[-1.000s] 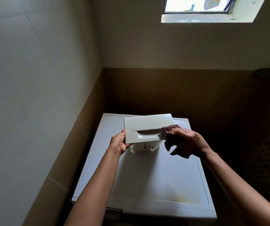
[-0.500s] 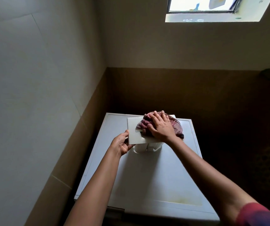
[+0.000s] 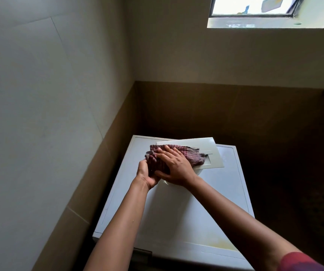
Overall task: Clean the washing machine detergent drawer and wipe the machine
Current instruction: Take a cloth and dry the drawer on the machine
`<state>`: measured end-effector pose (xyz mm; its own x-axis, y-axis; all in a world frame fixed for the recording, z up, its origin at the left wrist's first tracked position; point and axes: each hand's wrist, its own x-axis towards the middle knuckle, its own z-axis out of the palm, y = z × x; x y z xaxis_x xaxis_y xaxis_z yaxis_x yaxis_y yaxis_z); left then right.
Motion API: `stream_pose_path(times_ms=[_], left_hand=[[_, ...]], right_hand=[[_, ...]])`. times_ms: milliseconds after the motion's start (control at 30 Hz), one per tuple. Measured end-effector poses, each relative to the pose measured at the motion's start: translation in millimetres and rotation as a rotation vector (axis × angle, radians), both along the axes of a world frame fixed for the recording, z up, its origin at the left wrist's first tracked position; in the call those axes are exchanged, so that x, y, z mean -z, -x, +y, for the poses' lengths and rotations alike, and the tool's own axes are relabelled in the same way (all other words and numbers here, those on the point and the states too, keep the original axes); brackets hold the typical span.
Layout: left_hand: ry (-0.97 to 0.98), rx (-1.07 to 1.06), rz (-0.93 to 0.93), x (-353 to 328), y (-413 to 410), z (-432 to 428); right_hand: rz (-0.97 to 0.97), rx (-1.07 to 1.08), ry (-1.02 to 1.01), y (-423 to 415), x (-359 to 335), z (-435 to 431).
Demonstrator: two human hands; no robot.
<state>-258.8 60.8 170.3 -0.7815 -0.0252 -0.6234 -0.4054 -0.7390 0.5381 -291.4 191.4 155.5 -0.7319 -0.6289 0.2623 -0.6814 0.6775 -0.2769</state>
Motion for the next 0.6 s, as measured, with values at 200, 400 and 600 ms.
stream_pose_path(times_ms=[200,400,600], left_hand=[[-0.013,0.086,-0.002,2.3,-1.6,-2.5],[0.134,0.175,-0.058,-3.9,1.5,1.9],[0.179,0.108,-0.066,-2.9,8.8,3.3]], right_hand=[[0.048,-0.190,0.096,-4.2,4.9,18.0],[0.142,-0.215,0.207,-11.0,7.7,49.2],[0.261,0.019,0.156,-9.5,10.6,104.1]])
